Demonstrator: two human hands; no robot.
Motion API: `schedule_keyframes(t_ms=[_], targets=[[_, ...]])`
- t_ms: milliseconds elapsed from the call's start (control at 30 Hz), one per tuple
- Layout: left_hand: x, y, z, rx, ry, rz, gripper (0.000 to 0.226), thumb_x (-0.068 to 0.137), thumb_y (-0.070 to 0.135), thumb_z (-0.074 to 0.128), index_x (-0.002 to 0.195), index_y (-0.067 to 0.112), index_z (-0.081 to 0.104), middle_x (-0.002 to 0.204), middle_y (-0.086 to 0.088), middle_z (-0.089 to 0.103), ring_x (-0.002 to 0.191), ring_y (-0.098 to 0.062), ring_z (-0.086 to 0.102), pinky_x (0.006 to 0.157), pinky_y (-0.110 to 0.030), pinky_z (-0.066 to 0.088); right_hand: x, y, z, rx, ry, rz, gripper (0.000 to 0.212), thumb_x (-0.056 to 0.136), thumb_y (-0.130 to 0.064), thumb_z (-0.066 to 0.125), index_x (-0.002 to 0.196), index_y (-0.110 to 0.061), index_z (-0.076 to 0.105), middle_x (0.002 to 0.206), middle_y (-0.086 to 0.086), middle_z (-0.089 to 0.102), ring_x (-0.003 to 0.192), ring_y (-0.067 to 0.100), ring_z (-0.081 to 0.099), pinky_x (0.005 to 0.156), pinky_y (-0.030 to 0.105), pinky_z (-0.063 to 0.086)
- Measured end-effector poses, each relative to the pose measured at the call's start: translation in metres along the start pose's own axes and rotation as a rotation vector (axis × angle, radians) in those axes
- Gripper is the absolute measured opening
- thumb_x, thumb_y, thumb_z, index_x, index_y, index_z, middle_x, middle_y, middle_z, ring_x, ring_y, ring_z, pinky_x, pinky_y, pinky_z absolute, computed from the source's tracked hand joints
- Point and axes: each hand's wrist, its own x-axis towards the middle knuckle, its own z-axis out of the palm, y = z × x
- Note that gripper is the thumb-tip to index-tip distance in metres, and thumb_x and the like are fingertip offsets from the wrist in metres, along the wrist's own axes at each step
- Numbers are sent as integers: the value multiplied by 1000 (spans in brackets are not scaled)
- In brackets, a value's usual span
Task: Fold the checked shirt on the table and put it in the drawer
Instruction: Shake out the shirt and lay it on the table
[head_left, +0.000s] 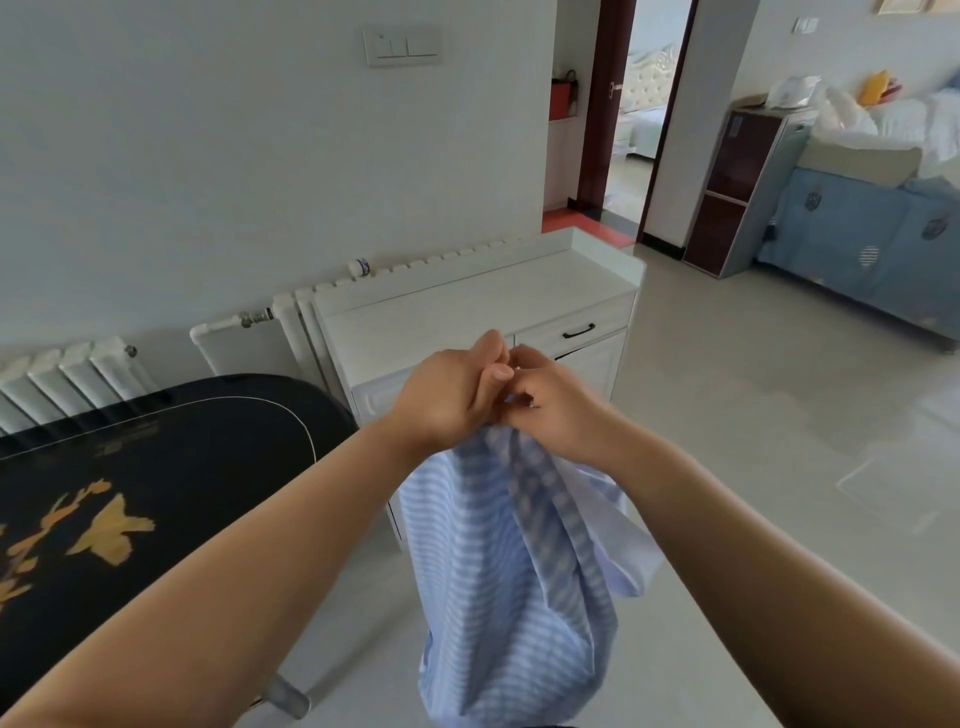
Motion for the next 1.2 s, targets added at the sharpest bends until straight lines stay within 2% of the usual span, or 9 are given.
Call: schedule_keyframes(t_ms=[167, 300, 400, 600, 700, 833, 933, 1033, 1200], targets=[[-3, 6, 2, 65, 89, 6, 67, 91, 65, 9, 82, 9, 44, 49, 14, 33, 41, -15, 32, 42, -22, 21, -3, -4, -16, -100, -33, 14, 18, 88, -29, 65, 84, -12, 69, 83, -10, 50, 71, 2, 50, 70, 18, 40], [-1, 13, 7, 50, 125, -117, 66, 83, 74, 6, 83, 17, 38, 48, 14, 36, 42, -17, 37, 41, -23, 24, -13, -3, -2, -3, -110, 65, 8, 87, -23, 67, 82, -17, 66, 87, -13, 57, 77, 1, 54, 76, 19, 43], [1, 16, 8, 81, 92, -166, 64, 81, 78, 10, 85, 19, 36, 51, 9, 41, 46, -22, 42, 44, -26, 27, -20, -2, 6, 40, -28, 103, 7, 88, -23, 65, 89, -19, 71, 87, -6, 66, 83, 8, 61, 80, 29, 49], [3, 15, 2, 162, 53, -133, 47, 81, 65, 27, 84, 20, 39, 53, 8, 45, 45, -14, 41, 44, -22, 24, -20, -11, -4, 21, 2, 147, 9, 88, -24, 66, 83, -19, 72, 69, -17, 59, 62, -3, 53, 62, 13, 39], [2, 14, 2, 174, 99, -139, 54, 83, 62, 28, 87, 12, 46, 56, 6, 50, 47, -16, 42, 45, -20, 26, -17, -14, -4, -1, -6, 156, 13, 88, -25, 66, 83, -15, 73, 71, -10, 63, 63, 3, 52, 65, 22, 43], [3, 3, -3, 24, 132, -261, 51, 96, 53, 29, 93, 8, 52, 62, 7, 52, 57, -18, 53, 52, -28, 38, -14, -17, -8, -37, 47, 126, 10, 87, -27, 67, 82, -20, 73, 77, -11, 67, 73, 5, 59, 75, 34, 50], [-2, -24, -11, -243, 82, -462, 59, 98, 50, 18, 87, 9, 59, 75, -3, 62, 76, -21, 59, 74, -33, 46, -16, -24, -18, -52, 27, 60, 11, 88, -25, 66, 81, -29, 74, 80, -22, 67, 89, -2, 64, 82, 31, 52], [-18, -45, -12, -282, -2, -552, 80, 93, 63, 14, 78, 1, 60, 67, -9, 56, 68, -18, 51, 71, -29, 43, -21, -33, -27, -58, -17, 3, 11, 88, -24, 66, 81, -28, 74, 84, -20, 69, 95, -1, 65, 84, 29, 51], [-49, -67, -1, -343, 2, -687, 46, 98, 42, 43, 64, 11, 51, 64, 0, 48, 63, -15, 43, 67, -31, 37, -22, -30, -42, -70, -6, 1, 15, 90, -16, 64, 84, -24, 76, 83, -20, 70, 87, -6, 64, 81, 18, 49]])
